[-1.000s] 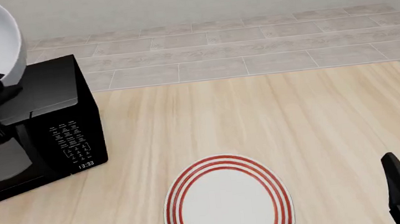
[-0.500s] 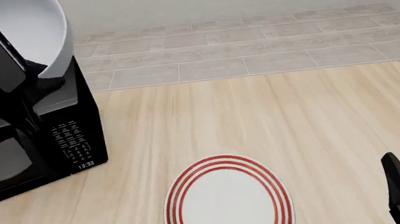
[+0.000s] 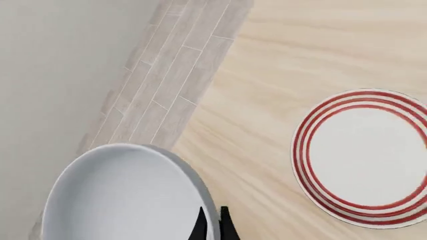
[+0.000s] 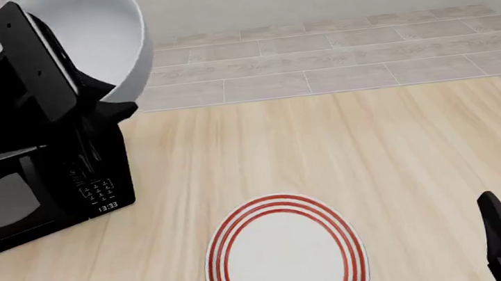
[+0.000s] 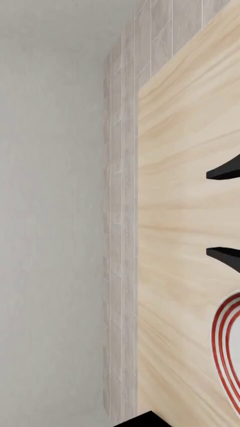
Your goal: Pick up the white bowl and put it on the plate.
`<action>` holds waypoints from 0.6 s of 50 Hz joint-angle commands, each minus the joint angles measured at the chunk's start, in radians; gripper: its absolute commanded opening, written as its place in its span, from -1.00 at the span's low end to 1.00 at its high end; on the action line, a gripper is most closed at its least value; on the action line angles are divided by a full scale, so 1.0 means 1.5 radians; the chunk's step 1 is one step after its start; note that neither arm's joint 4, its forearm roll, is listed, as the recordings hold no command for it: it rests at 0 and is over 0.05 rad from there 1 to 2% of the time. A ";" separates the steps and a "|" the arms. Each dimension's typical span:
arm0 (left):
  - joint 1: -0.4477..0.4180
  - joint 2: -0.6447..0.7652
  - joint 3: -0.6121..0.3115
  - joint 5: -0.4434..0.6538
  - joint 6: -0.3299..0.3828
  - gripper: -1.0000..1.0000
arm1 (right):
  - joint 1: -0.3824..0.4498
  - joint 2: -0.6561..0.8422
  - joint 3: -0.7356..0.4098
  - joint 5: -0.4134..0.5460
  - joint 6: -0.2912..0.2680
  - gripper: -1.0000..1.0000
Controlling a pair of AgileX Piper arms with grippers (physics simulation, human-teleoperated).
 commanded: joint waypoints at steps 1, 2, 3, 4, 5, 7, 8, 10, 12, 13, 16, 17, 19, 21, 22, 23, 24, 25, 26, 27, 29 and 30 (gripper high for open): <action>-0.052 0.011 -0.004 -0.002 -0.035 -1.00 | -0.003 -0.001 0.000 0.002 0.000 1.00; -0.056 0.011 -0.005 0.000 -0.038 -1.00 | -0.003 -0.001 0.000 0.002 0.000 1.00; -0.060 0.011 -0.002 -0.002 -0.039 -1.00 | -0.003 -0.001 0.000 0.002 0.000 1.00; -0.064 0.011 -0.001 -0.001 -0.039 -1.00 | -0.003 -0.001 0.000 0.002 0.000 1.00; -0.067 0.009 0.006 -0.006 -0.036 -1.00 | -0.003 -0.001 0.000 0.002 0.000 1.00; -0.075 0.008 0.016 -0.008 -0.033 -1.00 | -0.003 -0.001 0.000 0.002 0.000 1.00; -0.081 0.007 0.020 -0.009 -0.033 -1.00 | -0.002 -0.001 0.000 0.002 0.000 1.00; -0.089 0.008 0.021 -0.008 -0.034 -1.00 | -0.003 -0.001 0.000 0.002 0.000 1.00; -0.099 0.011 0.024 -0.008 -0.036 -1.00 | -0.003 -0.001 0.000 0.002 0.000 1.00; -0.098 0.014 0.026 -0.009 -0.034 -1.00 | -0.003 -0.001 0.000 0.002 0.000 1.00; -0.104 0.018 0.032 -0.016 -0.033 -1.00 | -0.003 -0.001 0.000 0.002 0.000 1.00; -0.111 0.018 0.034 -0.016 -0.035 -1.00 | -0.003 -0.001 0.000 0.002 0.000 1.00; -0.114 0.019 0.035 -0.017 -0.036 -1.00 | -0.003 -0.001 0.000 0.002 0.000 1.00; -0.122 0.022 0.035 -0.018 -0.043 -1.00 | -0.003 -0.001 0.000 0.002 0.000 1.00; -0.124 0.023 0.035 -0.021 -0.044 -1.00 | -0.002 -0.001 0.000 0.002 0.000 1.00; -0.128 0.023 0.035 -0.021 -0.048 -1.00 | -0.003 -0.001 0.000 0.002 0.000 1.00; -0.133 0.023 0.036 -0.022 -0.052 -1.00 | -0.003 -0.001 0.000 0.002 0.000 1.00; -0.139 0.021 0.035 -0.020 -0.057 -1.00 | -0.002 -0.001 0.000 0.002 0.000 1.00; -0.145 0.019 0.038 -0.020 -0.060 -1.00 | -0.002 -0.001 0.000 0.002 0.000 1.00; -0.148 0.019 0.042 -0.021 -0.059 -1.00 | -0.003 -0.001 0.000 0.002 0.000 1.00; -0.155 0.019 0.046 -0.023 -0.062 -1.00 | -0.003 -0.001 0.000 0.002 0.000 1.00; -0.161 0.020 0.046 -0.023 -0.065 -1.00 | -0.003 -0.001 0.000 0.002 0.000 1.00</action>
